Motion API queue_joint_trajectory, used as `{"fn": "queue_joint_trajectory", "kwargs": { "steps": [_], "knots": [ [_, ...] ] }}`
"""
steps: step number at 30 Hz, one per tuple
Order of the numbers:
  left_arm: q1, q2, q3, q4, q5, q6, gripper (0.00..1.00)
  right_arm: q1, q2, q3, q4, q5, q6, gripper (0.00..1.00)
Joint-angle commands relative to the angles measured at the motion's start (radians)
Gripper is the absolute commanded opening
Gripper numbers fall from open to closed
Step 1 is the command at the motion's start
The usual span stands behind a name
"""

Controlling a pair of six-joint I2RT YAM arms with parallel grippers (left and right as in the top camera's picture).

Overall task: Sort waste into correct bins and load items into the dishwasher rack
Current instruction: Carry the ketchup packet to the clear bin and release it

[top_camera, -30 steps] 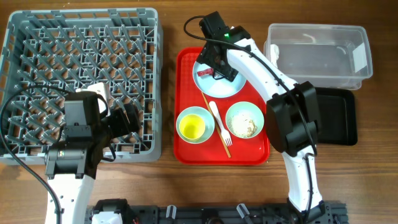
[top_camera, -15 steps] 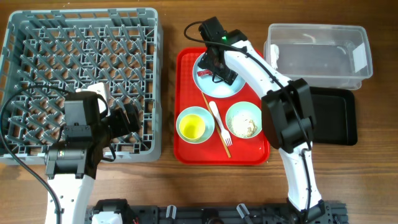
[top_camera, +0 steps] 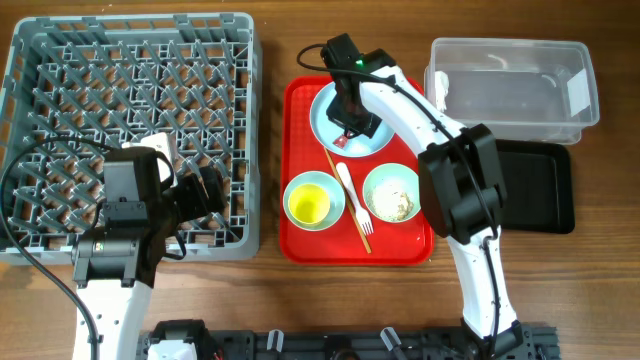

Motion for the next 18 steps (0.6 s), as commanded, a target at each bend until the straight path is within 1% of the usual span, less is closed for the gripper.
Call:
{"fn": "queue_joint_trajectory", "kwargs": {
  "steps": [1, 4, 8, 13, 18],
  "knots": [
    [0.005, -0.007, 0.017, 0.000, 0.015, -0.004, 1.00, -0.029, -0.070, -0.007, -0.020, -0.011, -0.070, 0.04],
    [0.005, -0.007, 0.017, 0.000, 0.016, -0.004, 1.00, -0.053, -0.146, -0.006, -0.035, -0.004, -0.121, 0.05],
    [0.005, -0.007, 0.017, 0.000, 0.015, -0.004, 1.00, -0.094, -0.268, -0.006, -0.045, 0.032, -0.152, 0.05],
    [0.005, -0.007, 0.017, 0.000, 0.015, -0.004, 1.00, -0.205, -0.414, -0.006, -0.082, 0.064, -0.197, 0.04],
    [0.005, -0.007, 0.017, 0.000, 0.016, -0.004, 1.00, -0.331, -0.431, -0.007, -0.153, 0.062, -0.248, 0.06]
  ]
}}
